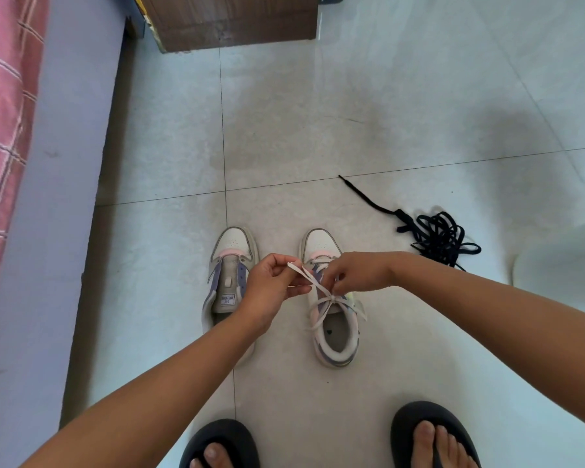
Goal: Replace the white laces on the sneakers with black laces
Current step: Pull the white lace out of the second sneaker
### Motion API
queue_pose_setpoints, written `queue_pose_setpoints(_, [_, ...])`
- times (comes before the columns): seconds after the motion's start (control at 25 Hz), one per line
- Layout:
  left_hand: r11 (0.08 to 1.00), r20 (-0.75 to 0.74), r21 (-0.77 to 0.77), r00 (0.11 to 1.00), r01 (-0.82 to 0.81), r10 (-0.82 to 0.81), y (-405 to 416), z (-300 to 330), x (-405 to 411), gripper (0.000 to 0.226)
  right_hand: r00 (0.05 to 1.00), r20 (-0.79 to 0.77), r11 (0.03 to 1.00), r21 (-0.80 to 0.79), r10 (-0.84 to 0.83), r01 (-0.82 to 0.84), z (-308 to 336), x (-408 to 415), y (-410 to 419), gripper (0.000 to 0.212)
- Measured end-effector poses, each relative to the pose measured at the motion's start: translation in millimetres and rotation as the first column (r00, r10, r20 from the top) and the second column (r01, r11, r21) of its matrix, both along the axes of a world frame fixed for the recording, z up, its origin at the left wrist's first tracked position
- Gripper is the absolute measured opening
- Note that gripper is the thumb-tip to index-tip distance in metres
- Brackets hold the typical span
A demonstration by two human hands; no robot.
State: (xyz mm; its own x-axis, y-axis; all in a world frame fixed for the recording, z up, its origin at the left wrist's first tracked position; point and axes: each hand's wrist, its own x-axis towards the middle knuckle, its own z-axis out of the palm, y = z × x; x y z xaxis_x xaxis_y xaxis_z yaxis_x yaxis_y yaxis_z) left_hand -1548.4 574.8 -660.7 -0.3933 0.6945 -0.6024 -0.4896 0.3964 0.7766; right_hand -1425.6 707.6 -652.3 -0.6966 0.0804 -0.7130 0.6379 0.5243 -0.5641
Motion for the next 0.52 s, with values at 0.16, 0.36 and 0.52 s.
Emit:
queue_pose_setpoints(0.16, [0.998,0.115,-0.007,0.991,-0.067,0.068,4.3,-1.3,4.7,0.002,0.962,-0.156,0.975,-0.022,-0.222,0.222,-15.2,23.5,-11.3,0.013])
queue_pose_setpoints(0.36, [0.873,-0.413,-0.242,0.769,0.424,-0.488,-8.9,-23.7,15.6,0.021,0.773,-0.143,0.779,-0.245,-0.618,0.577,-31.7,31.7,-21.3,0.014])
queue_pose_setpoints(0.52, [0.780,-0.583,-0.275,0.548,0.562,-0.600,-17.9,-29.5,20.5,0.013,0.800,-0.218,0.826,-0.235,-0.559,0.513,-27.6,34.5,-26.3,0.020])
